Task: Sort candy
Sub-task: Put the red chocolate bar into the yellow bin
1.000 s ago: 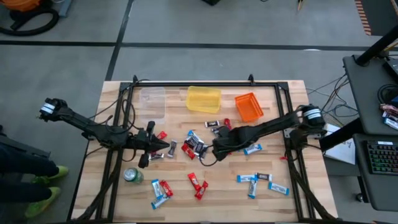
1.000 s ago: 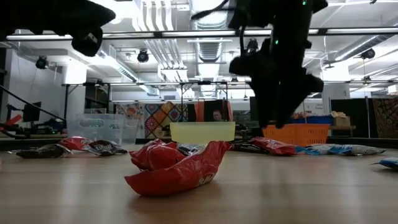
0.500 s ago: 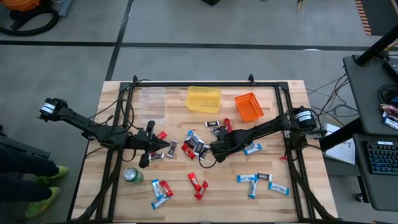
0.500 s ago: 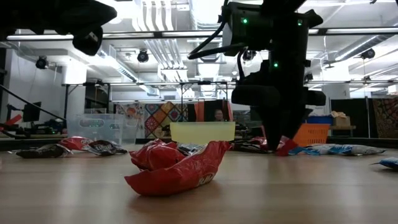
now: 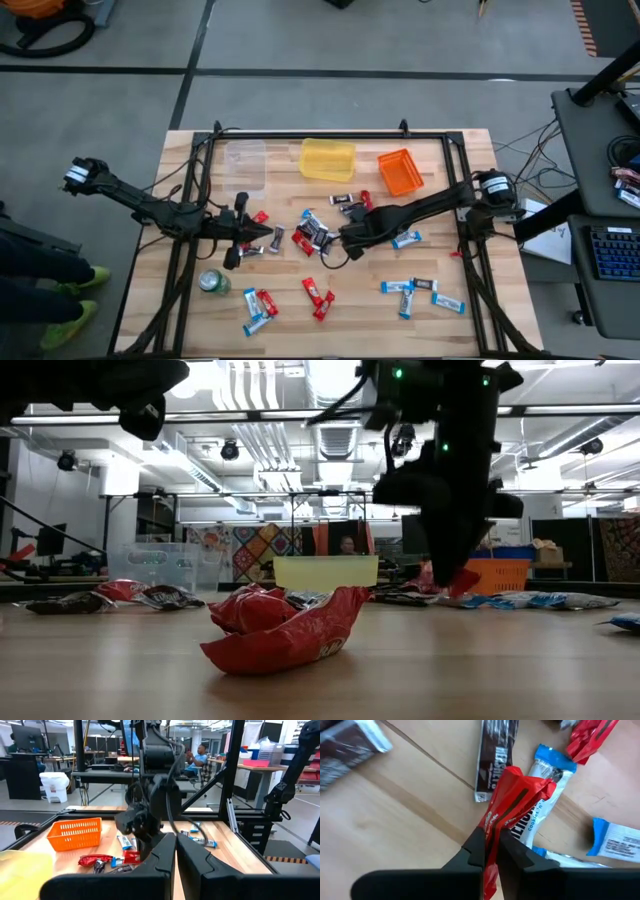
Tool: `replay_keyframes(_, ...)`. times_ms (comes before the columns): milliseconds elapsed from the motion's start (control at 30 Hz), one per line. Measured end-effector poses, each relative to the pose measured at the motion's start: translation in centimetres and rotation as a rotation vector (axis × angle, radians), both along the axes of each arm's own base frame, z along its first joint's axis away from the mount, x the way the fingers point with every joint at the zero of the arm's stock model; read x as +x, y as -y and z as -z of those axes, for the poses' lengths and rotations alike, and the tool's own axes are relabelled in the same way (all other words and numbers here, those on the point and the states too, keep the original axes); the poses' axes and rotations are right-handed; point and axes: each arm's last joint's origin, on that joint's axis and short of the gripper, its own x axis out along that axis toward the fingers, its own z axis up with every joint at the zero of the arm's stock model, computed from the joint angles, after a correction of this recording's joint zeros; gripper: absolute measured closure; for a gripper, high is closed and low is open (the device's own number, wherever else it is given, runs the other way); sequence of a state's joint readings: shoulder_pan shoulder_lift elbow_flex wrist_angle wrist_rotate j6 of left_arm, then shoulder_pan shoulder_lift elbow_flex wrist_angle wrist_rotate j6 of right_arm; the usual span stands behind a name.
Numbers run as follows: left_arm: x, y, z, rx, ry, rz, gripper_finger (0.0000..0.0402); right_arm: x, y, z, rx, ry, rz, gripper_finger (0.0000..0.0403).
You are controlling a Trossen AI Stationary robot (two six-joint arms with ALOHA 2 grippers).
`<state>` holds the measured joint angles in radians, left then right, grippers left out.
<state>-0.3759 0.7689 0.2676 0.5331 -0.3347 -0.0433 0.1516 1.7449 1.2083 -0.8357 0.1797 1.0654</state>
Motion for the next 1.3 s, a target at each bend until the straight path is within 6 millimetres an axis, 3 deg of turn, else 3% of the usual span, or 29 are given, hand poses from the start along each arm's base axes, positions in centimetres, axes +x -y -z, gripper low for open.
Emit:
replay_keyframes(200, 0.1, 0.0, 0.1, -0.017, -0.006, 0.001, 0.0402, -0.6, 0.7, -3.0, -0.019, 0.097, -0.024, 0.0389)
replay_keyframes(333, 0.3, 0.1, 0.5, -0.04, -0.031, 0.001, 0.0402, -1.0, 2.6, -5.1, -0.132, 0.178, -0.044, 0.0389)
replay_keyframes(533, 1.0, 0.4, 1.5, -0.076, -0.087, -0.001, 0.0402, -0.2, 7.3, -7.9, -0.307, 0.349, -0.09, 0.039)
replay_keyframes(700, 1.5, 0.6, 2.1, -0.106, -0.125, -0.004, 0.0402, 1.0, 12.6, -9.2, -0.462, 0.489, -0.111, 0.039)
replay_keyframes(833, 1.6, 0.6, 2.4, -0.123, -0.143, -0.007, 0.0402, 1.7, 16.7, -8.5, -0.597, 0.487, -0.148, 0.039)
replay_keyframes(967, 1.7, 0.7, 2.6, -0.127, -0.152, -0.007, 0.0402, 2.5, 19.6, -6.9, -0.708, 0.425, -0.278, 0.039)
replay_keyframes(1133, 1.8, 0.7, 2.7, -0.125, -0.164, -0.006, 0.0402, 3.0, 21.1, -4.4, -0.729, 0.332, -0.348, 0.039)
replay_keyframes(1300, 1.8, 0.7, 2.8, -0.123, -0.169, -0.006, 0.0402, 3.3, 21.2, -3.3, -0.713, 0.312, -0.353, 0.039)
